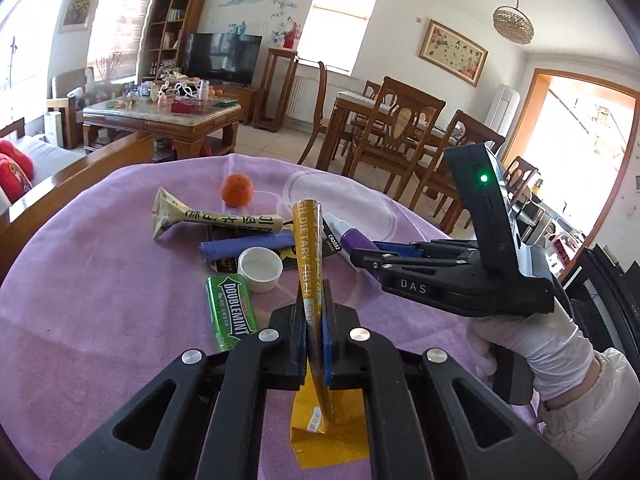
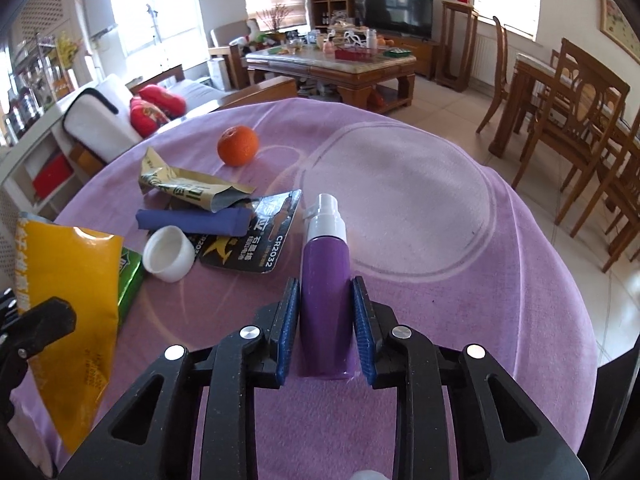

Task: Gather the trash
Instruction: 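Grasp the yellow snack tube with the left tool while the right tool grasps the purple spray bottle, then carry the yellow tube and purple bottle over the black bin and open both tools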

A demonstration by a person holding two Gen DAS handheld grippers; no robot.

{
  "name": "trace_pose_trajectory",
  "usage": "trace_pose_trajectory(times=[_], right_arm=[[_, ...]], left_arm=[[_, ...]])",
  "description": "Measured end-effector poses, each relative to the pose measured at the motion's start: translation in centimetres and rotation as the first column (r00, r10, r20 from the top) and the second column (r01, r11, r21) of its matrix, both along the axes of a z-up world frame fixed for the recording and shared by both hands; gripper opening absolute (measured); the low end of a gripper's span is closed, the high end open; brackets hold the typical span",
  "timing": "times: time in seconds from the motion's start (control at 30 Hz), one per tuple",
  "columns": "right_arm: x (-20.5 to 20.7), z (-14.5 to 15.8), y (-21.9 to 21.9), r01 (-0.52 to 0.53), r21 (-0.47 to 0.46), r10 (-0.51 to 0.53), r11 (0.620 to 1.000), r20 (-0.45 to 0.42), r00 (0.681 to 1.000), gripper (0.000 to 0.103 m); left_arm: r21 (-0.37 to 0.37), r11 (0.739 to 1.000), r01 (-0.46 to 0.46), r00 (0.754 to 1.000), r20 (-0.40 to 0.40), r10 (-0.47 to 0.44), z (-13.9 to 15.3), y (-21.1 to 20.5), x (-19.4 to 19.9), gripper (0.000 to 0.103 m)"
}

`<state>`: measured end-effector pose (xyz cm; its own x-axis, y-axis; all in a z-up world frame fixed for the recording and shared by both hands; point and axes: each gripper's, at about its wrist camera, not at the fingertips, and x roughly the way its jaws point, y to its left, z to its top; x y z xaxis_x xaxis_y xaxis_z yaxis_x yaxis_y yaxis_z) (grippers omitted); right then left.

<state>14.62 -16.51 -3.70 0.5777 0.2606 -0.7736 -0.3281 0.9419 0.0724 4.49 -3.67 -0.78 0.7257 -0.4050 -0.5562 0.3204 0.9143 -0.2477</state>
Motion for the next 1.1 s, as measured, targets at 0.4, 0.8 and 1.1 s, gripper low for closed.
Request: trace_pose_trajectory(times=[0.4,0.8,1.1], right_arm=[[-9.6,7.2,-8.3,0.003,0.330,-0.077,0.944,0.211,0.975,0.026],[-20.8,11.4,-23.2,0.200,0.322,-0.331,0.925,0.431,0.839,0.026],[-25.0,8.5,-35.8,0.401,0.358,-0.524,0.843,0.379,0.763,0.026]], left_arm=[[-0.020,0.998,0.066,0.994,0.083,-0.065,2.9,-4.0,-1.5,0.006],[0.007,0.963,0.268,0.950,0.167,-0.265,5.6,-16.5,-3.3,0.006],[-0.022,0.901,0.433,0.893,0.144,-0.426,4.5,-26.6,-2.8,0.006]])
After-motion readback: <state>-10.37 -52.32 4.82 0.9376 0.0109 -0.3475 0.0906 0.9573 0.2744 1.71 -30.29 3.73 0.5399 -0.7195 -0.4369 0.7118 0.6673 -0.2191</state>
